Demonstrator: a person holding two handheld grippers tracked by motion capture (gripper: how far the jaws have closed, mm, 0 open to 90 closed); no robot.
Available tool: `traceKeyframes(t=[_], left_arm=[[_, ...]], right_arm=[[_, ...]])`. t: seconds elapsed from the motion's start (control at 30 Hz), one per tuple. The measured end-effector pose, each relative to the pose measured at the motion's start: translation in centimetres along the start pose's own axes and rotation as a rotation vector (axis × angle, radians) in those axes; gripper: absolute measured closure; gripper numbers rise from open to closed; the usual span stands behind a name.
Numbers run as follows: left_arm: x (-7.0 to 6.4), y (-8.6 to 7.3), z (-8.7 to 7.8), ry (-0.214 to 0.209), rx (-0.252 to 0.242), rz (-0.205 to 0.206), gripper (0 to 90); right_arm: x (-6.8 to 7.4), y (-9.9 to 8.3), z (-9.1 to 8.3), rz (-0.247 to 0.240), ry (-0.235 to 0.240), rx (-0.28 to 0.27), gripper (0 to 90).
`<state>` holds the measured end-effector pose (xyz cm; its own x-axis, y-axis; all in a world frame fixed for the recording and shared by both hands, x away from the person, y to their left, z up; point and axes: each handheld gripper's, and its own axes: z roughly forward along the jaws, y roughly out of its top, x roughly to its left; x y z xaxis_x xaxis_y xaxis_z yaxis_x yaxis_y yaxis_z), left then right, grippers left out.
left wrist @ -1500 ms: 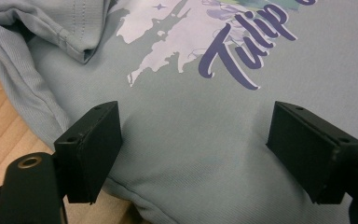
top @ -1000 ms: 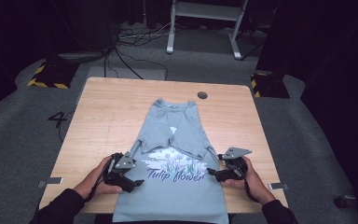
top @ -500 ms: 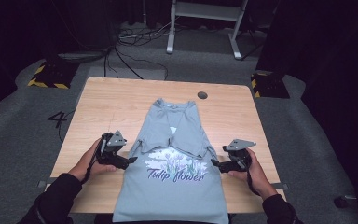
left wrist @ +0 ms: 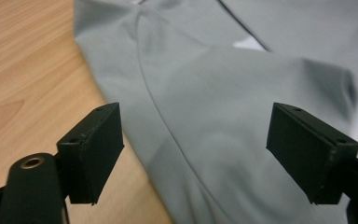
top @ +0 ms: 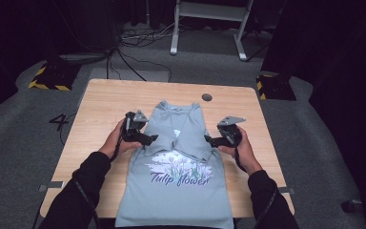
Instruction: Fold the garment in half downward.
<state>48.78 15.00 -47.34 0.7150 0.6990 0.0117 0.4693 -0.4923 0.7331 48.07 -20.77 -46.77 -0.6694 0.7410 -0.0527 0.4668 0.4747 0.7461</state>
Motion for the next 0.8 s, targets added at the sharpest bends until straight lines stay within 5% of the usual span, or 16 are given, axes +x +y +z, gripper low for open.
traceKeyframes(t=[0.37, 0.6, 0.8], left_arm=[[1.3, 1.7, 3.7, 0.089, 0.077, -0.075, 22.4], [2.2, 1.5, 4.7, 0.059, 0.091, -0.163, 23.0], [2.0, 2.1, 5.1, 0.081, 0.095, -0.153, 21.7]], right_arm=[[-1.5, 2.5, 4.3, 0.067, -0.078, 0.045, 26.2], [-1.5, 3.4, 6.1, 0.109, -0.099, 0.055, 27.1], [-1.3, 3.7, 7.5, 0.142, -0.106, 0.07, 26.8]])
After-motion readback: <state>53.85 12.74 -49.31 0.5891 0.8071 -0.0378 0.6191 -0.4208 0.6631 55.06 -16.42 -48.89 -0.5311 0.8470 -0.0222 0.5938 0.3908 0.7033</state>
